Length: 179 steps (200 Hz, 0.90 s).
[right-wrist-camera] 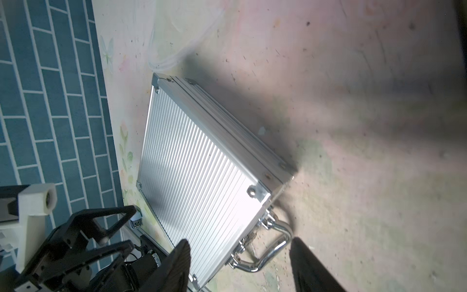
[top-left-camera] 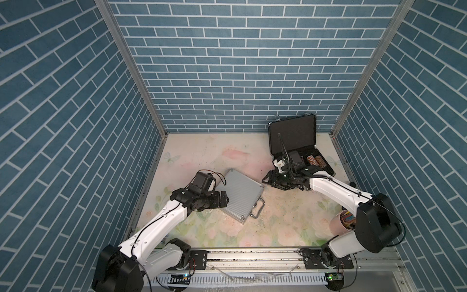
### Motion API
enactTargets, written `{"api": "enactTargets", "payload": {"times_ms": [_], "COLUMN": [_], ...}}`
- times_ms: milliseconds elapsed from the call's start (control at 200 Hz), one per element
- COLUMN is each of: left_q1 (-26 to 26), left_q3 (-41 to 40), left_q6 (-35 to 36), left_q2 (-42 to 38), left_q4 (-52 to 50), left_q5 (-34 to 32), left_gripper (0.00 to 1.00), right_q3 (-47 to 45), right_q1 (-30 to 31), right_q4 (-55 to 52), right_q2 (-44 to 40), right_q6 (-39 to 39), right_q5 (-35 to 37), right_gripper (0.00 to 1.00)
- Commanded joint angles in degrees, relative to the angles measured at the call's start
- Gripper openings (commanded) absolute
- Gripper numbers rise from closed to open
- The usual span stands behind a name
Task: Close the poker set cases
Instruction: Fasten the fastener on the poker set case, then adjust the poker set case at the center of the board.
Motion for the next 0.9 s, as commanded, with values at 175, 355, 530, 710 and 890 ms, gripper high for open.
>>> {"api": "enactTargets", "payload": {"times_ms": [175,355,530,710,890], "left_q1": [-4.85,-4.89,-4.76,-3.78,-0.78], "left_q3": [-6.99,-6.72,-3.69,4.36,10.86], "left_q6": [-12.53,-12.63,-11.34,-5.93,0.10], "left_q2": [-0.21,7.50,15.92,23.50,29.30], "left_q4": [9.81,20.40,29.06,29.46,26.68], "left_q5": [-1.55,-0.95,-0.35,-1.34,-0.74], "left_gripper": [1.00,1.00,1.00,1.00,1.00], "right_q3": [12.09,14.63,10.51,5.60,1.57], "right_q1": [-0.21,-0.25,0.04,1.34,3.74], "right_q4": [-4.17,-5.57,-3.73,-0.58,7.42], "right_q2": [14.08,18.67,18.07,15.73,13.05], "right_q6": [-13.43,-16.36,-15.77,-13.02,-5.73], "right_q5": [-8.24,-12.49,-16.76,-19.16,-19.72], "right_gripper": [0.65,0.65,0.65,0.65,0.65]}}
